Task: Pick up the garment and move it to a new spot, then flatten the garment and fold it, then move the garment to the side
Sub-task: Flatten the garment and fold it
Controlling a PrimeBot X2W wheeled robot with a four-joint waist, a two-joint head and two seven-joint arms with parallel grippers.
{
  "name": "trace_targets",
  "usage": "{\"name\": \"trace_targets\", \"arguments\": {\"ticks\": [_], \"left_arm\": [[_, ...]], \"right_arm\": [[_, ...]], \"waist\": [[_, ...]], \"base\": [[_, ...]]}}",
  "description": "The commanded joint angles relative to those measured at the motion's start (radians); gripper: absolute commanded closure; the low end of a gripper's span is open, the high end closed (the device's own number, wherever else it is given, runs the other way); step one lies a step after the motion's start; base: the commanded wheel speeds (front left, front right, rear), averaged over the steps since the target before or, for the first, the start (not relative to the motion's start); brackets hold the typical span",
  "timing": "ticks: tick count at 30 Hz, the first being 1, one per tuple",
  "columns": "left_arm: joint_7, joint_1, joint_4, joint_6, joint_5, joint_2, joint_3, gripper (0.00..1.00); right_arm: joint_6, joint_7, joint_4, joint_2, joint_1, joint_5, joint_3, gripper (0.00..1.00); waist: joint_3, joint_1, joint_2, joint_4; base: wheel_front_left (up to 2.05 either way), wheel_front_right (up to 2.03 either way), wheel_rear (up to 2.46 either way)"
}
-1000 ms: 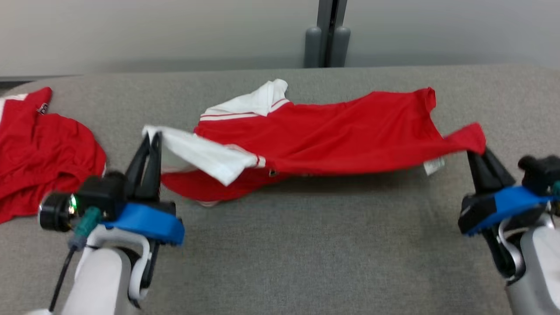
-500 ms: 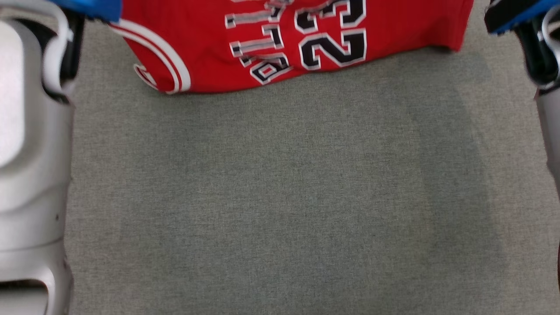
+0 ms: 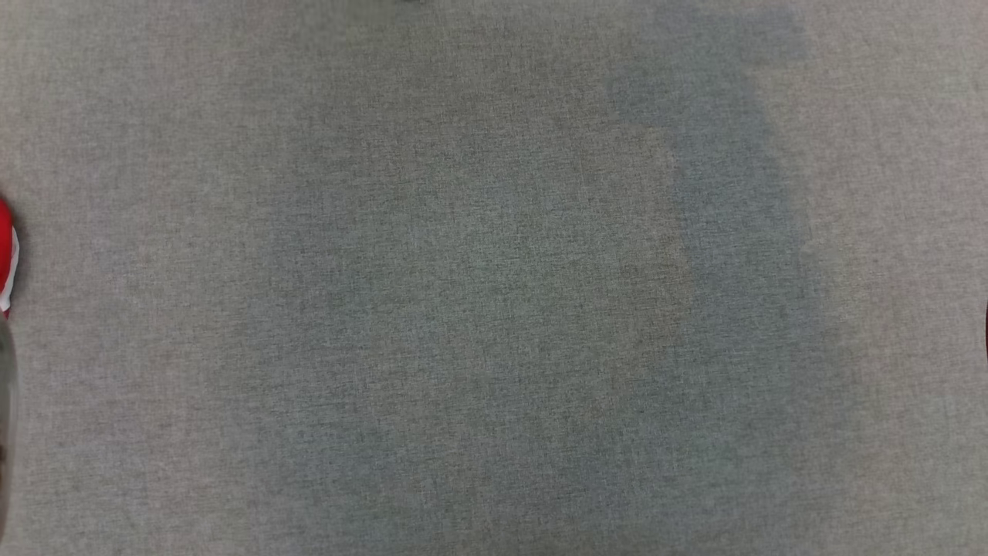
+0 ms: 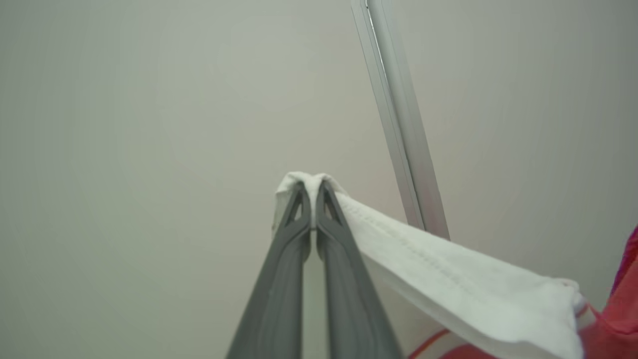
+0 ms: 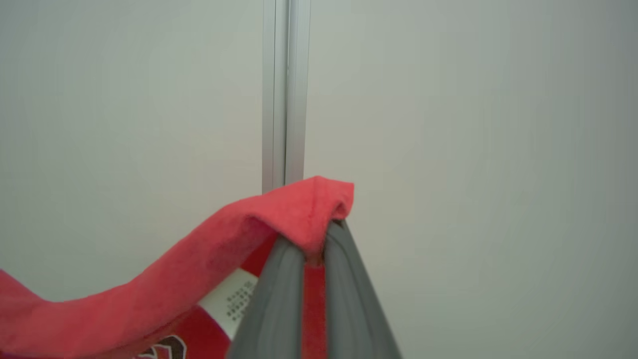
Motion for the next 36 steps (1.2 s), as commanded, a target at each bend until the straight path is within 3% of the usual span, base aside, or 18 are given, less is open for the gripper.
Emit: {"name": "trace_targets", "arguments": {"ticks": [1,8,18,36], "left_arm": [[-0.016,-0.022,0.025,-0.006,-0.008,-0.007,-0.016,1.00],[-0.048,-0.051,0.066,-0.007,-0.031,0.000,-0.054,1.00],[-0.137,0.096,0.067,0.013,-0.094,-0.014,-0.039,1.00],[-0.195,1.044,-0.315,0.166,-0.179,-0.040,0.031,1.00]], "right_arm": [[0.000,-0.015,0.028,0.005,-0.029,0.009,0.010,1.00],[0.000,-0.044,0.096,-0.016,-0.049,0.028,0.061,1.00],[0.000,-0.070,0.118,-0.047,0.060,0.076,0.109,1.00],[0.000,-0.076,-0.221,-0.068,0.864,0.104,0.065,1.00]], "waist": [[0.001,0.0000,0.0000,0.002],[0.043,0.0000,0.0000,0.025],[0.079,0.0000,0.0000,0.058],[-0.132,0.0000,0.0000,0.049]], "base": [[0.00,0.00,0.00],[0.00,0.00,0.00],[0.00,0.00,0.00],[0.00,0.00,0.00]]}}
